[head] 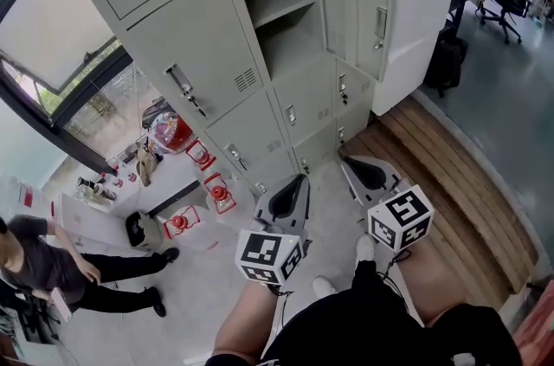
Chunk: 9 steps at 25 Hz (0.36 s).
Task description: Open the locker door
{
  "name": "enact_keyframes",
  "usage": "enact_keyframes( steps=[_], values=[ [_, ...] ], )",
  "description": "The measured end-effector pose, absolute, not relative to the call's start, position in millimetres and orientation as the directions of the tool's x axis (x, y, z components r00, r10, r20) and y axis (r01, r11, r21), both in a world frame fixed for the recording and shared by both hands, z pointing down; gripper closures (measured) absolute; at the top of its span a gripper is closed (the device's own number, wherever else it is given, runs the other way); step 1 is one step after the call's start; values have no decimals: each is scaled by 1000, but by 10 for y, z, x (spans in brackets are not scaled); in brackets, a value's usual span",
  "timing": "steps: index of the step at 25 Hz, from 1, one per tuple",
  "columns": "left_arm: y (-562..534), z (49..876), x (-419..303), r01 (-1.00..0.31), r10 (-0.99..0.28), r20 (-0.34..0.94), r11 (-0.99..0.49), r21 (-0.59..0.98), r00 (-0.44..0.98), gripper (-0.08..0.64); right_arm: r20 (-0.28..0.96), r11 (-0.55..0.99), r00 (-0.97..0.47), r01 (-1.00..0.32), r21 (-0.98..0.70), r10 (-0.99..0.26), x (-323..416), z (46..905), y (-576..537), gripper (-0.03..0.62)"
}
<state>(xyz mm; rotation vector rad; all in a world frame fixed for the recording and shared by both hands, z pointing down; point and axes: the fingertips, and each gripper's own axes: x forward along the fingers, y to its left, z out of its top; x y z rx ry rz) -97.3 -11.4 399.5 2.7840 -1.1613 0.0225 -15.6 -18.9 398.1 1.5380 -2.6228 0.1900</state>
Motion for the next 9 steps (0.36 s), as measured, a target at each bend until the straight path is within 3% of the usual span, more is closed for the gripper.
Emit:
enact_keyframes(
  steps=[9],
  values=[
    [-33,3993,-905,-705,-703,62,-702,104,709,543,138,478,-482,-876,-65,-865,-86,3978,-101,538]
  ],
)
